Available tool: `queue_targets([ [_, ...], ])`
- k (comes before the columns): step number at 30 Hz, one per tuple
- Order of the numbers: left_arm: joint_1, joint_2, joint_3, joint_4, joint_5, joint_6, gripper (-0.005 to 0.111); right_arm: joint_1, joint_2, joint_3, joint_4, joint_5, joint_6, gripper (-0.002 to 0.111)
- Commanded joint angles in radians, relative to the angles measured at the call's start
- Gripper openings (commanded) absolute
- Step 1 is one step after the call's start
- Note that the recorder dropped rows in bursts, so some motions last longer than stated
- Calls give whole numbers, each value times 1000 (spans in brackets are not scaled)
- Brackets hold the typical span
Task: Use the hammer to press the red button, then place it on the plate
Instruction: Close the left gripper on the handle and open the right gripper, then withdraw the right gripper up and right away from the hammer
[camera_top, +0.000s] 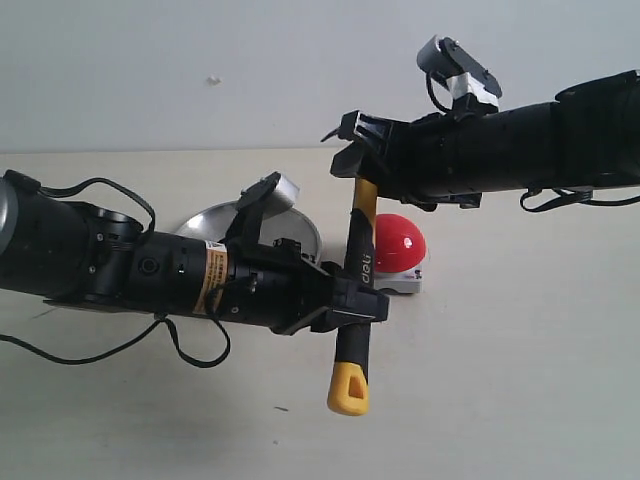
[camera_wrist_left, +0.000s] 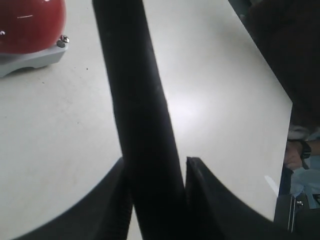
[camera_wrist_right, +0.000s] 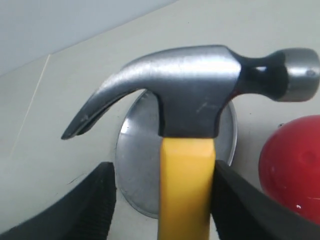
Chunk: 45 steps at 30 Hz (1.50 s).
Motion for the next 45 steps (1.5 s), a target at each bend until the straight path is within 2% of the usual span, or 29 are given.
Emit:
queue_targets([
  [1,-5,-4,-5,4,-41,22,0,0,-26,-14,-54,15,58,57],
  [4,-5,-4,-5,4,-60,23,0,0,-52,-14,-185,3,159,57],
  [12,-5,-6,-5,-2,-106,25,0,0,-118,-13,-717,-4,630,57],
  [16,-5,-24,-5,-2,-111,25,0,0,-118,-13,-862,-4,758,57],
  [31,7,-49,-5,-2,-111,32,0,0,-130,-13,-973,44,838,57],
  [37,6,-49,-5,-4,-107,32,0,0,-167,-13,-1136,63,978,63],
  [45,6,-49,-5,-4,-107,32,0,0,-215,-13,-1342,120,1159,63],
])
